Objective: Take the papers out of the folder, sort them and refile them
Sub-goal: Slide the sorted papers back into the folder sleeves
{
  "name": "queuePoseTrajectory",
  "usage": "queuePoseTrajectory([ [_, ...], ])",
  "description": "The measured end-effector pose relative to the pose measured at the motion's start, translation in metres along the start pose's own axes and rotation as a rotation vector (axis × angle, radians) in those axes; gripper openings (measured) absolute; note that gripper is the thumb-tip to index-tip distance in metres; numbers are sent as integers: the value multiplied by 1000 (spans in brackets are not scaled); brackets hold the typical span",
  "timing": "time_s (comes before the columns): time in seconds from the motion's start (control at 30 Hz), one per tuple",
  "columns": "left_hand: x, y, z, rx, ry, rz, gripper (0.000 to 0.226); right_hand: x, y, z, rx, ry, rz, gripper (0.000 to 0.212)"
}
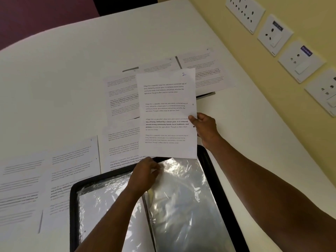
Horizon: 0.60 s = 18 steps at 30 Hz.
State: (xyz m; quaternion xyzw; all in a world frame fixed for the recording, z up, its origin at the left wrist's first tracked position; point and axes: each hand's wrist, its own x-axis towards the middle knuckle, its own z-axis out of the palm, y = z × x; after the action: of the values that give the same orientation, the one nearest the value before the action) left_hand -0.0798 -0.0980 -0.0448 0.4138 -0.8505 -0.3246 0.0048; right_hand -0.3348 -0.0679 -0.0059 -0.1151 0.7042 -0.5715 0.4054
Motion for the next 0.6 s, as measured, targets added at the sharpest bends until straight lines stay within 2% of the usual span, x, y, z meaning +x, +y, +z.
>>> queuePoseTrajectory([
  [0.1, -3, 0, -2, 3, -19, 3, 14, 1, 0, 3, 11, 5, -3, 10],
  [0.33, -6, -2, -4, -26, -51, -63, 12, 2, 1, 5, 37, 34, -7, 9],
  [0.43, -7, 1, 0, -75, -73, -25, 10, 3, 2, 5, 42, 46, -13, 7],
  [0.53, -7, 8, 3, -72, -82, 0, 22, 4, 3, 5, 63, 54, -5, 6],
  [0.6, -4, 12, 6, -51, -88, -25, 17, 5, 4, 5, 90, 51, 14, 5],
])
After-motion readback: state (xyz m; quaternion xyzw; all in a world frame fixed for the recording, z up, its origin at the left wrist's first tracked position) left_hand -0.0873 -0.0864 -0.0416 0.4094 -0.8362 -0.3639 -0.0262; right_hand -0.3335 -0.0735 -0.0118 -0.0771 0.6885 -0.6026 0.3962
